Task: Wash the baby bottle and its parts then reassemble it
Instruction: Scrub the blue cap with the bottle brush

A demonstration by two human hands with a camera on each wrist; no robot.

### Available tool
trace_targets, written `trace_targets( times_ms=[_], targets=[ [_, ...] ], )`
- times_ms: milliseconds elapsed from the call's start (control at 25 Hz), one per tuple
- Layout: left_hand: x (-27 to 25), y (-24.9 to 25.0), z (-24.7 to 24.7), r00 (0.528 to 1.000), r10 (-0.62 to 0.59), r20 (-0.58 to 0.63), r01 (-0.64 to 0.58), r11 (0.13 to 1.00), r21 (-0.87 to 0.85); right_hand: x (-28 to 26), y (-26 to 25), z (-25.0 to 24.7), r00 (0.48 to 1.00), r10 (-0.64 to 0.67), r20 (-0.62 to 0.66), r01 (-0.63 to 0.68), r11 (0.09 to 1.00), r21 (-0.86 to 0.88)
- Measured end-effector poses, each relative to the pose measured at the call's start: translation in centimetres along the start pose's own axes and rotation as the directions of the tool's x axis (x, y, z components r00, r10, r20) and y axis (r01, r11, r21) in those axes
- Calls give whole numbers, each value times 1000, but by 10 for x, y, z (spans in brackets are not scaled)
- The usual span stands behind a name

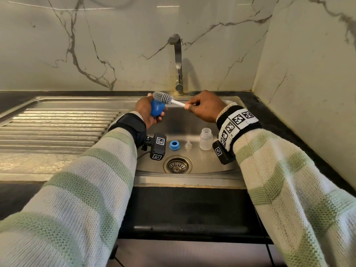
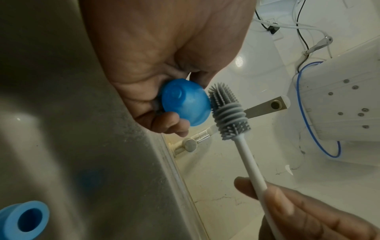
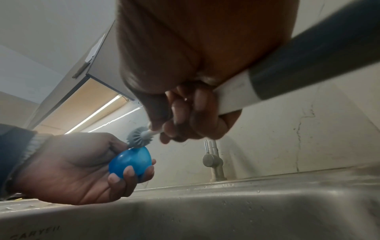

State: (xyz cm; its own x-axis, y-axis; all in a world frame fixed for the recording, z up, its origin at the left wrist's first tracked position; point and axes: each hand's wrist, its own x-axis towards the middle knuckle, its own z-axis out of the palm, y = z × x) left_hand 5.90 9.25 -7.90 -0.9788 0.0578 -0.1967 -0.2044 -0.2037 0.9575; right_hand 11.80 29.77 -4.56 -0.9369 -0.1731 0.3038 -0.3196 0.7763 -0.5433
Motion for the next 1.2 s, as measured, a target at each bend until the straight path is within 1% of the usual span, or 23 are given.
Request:
trace_targets(
  times_ms=[80,160,280,400,440,520,560,640,760,800,880,1000,1120,1200],
  targets=[
    [2,-1,-1,1000,4,-10,-4,1000,7,-1,0,0,1000,4,28,-4,1000,7],
    [3,-1,-2,1000,-11,-16,10,1000,-15,-2,3,-1,1000,10,-1,-10,1000,-9],
    [2,1,-3,1000,-9,13,10,999,-34,-1,1,-2,999,5,37,-5,1000,-6],
    [1,1,-2,999,-11,30,12,999,-51,-2,2,-3,1000,13,-1,-13,1000,-25],
    [1,1,-2,999,-10,33,12,998,-60,-3,2,-3,1000,18,14,-18,1000,-17],
    [2,0,-3,1000,-5,23,6,997,-73,-3,2,-4,999,28,45,-28,1000,-10],
    [1,1,-2,1000,-5,11,6,997,-79,-3,2,-4,999,28,29,-28,999,-22],
    [1,2,-1,1000,-13,-5,13,998,-67,-4,3,-6,1000,29,2,-29,999,-31],
    [0,1,0,999,-26,-19,25,999,-39,-6,0,-6,996,54,72,-54,999,-2],
    [0,1,0,999,-29,-18,29,999,-31,-7,0,-5,996,46,70,-46,999,-8],
    [0,2,2,999,-34,-4,34,999,-32,-6,0,-4,999,31,31,-31,1000,-4],
    [-3,3,1,1000,-21,20,22,999,-27,-5,-3,-2,996,53,76,-55,998,22],
    [-1,2,-1,999,-31,14,32,999,-30,-6,-1,-4,1000,26,9,-26,1000,-14],
    [0,2,1,1000,-25,-1,25,1000,-2,-6,-2,-6,998,31,59,-31,1000,3]
  ],
)
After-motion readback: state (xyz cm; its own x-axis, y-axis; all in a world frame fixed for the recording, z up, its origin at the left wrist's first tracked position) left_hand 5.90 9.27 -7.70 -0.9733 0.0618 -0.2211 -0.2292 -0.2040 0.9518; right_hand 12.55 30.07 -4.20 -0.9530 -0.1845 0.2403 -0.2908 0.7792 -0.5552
